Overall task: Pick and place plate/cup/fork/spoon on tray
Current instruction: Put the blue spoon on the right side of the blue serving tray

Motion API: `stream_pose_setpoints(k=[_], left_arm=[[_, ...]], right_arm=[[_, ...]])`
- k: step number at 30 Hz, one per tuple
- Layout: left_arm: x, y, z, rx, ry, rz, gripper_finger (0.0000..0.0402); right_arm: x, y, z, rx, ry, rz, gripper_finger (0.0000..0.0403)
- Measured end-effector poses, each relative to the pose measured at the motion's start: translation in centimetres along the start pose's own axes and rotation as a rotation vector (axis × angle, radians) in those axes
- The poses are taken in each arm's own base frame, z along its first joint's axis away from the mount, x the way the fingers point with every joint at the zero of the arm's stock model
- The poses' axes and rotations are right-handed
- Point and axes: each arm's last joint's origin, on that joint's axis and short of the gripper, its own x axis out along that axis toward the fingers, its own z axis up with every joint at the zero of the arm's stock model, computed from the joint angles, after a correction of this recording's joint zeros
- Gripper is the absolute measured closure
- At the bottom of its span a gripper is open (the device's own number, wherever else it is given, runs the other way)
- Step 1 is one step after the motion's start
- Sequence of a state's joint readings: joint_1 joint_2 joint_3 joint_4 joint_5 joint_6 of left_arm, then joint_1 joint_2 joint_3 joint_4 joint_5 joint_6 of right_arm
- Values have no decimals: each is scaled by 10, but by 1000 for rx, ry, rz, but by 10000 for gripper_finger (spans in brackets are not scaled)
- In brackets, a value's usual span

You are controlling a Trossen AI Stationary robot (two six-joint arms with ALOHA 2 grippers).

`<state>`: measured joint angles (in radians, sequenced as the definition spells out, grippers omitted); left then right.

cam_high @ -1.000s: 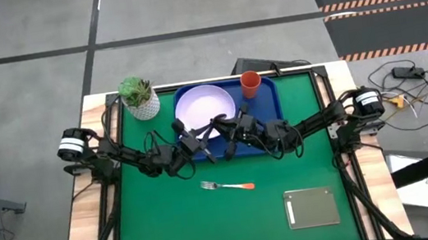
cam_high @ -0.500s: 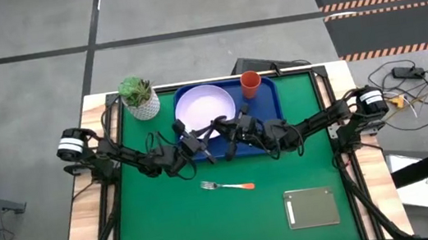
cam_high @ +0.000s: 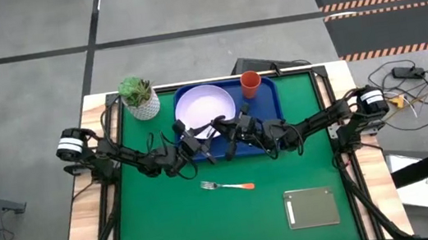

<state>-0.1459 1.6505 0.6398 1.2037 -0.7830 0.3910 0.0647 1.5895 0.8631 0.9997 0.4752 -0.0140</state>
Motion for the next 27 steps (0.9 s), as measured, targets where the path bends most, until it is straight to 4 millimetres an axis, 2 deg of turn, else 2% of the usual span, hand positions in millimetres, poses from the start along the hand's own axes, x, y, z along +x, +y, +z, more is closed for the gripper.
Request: stream_pose_setpoints(k=[4,8,13,19,22,27], left_arm=[[-2,1,-4,-24,36,-12,265],[-4,-2,-12,-29,121,-42,240],[-9,-3,-19,-27,216,-74,233],[-16,1,-15,29,262,-104,233],[-20,9,-7,51,247,-105,233],[-29,23,4,69,209,-99,233]], right_arm=[[-2,-3,7,-11,11,-4,394],[-3,-13,24,-32,86,-27,394],[-3,-37,56,-33,346,-112,394],[-7,-83,90,65,743,-281,393],[-10,-107,91,222,897,-274,392],[-1,-135,63,532,1073,-183,392]])
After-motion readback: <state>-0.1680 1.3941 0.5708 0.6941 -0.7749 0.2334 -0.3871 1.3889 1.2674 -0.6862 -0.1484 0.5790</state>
